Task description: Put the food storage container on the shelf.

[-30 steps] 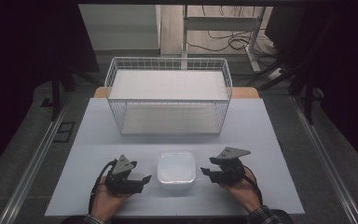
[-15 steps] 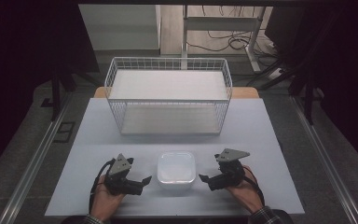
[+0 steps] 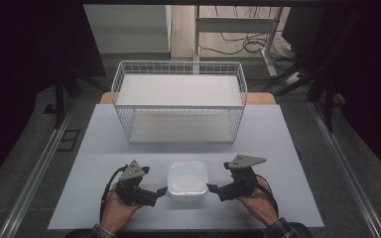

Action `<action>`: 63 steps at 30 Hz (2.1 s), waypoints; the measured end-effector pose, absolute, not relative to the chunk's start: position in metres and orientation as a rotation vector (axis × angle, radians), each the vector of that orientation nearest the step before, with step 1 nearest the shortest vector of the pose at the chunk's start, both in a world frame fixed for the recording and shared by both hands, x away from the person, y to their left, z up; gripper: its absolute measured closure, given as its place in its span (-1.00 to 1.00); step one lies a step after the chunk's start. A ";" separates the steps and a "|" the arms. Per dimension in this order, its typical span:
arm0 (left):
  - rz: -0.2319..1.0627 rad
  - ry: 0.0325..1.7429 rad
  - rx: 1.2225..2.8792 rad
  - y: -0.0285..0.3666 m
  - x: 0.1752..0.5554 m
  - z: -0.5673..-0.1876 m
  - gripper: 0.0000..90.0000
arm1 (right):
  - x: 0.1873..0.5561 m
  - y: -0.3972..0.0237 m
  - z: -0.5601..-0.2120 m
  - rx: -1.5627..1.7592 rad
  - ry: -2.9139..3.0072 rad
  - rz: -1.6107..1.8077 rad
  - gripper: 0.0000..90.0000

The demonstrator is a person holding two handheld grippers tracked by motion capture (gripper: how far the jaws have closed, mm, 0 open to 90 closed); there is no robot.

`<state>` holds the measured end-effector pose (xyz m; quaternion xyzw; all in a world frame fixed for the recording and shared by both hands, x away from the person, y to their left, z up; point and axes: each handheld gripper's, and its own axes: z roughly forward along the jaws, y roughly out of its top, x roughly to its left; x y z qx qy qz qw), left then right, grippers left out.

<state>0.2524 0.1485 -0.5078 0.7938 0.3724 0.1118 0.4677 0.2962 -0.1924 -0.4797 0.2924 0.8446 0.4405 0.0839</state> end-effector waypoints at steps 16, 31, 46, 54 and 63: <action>0.157 0.903 1.965 0.114 0.283 -0.512 -0.88 | 0.306 -0.158 -0.478 0.974 2.631 1.276 -0.86; 0.062 0.999 1.918 0.129 0.253 -0.500 0.15 | 0.284 -0.167 -0.478 1.145 2.602 1.265 0.20; 0.047 1.040 1.776 0.138 0.248 -0.494 0.78 | 0.279 -0.177 -0.474 1.234 2.435 1.347 0.71; 0.088 1.037 1.770 0.140 0.257 -0.489 0.78 | 0.282 -0.175 -0.466 1.176 2.391 1.389 0.72; 0.162 1.047 1.766 0.148 0.288 -0.475 0.77 | 0.310 -0.164 -0.454 1.130 2.358 1.407 0.73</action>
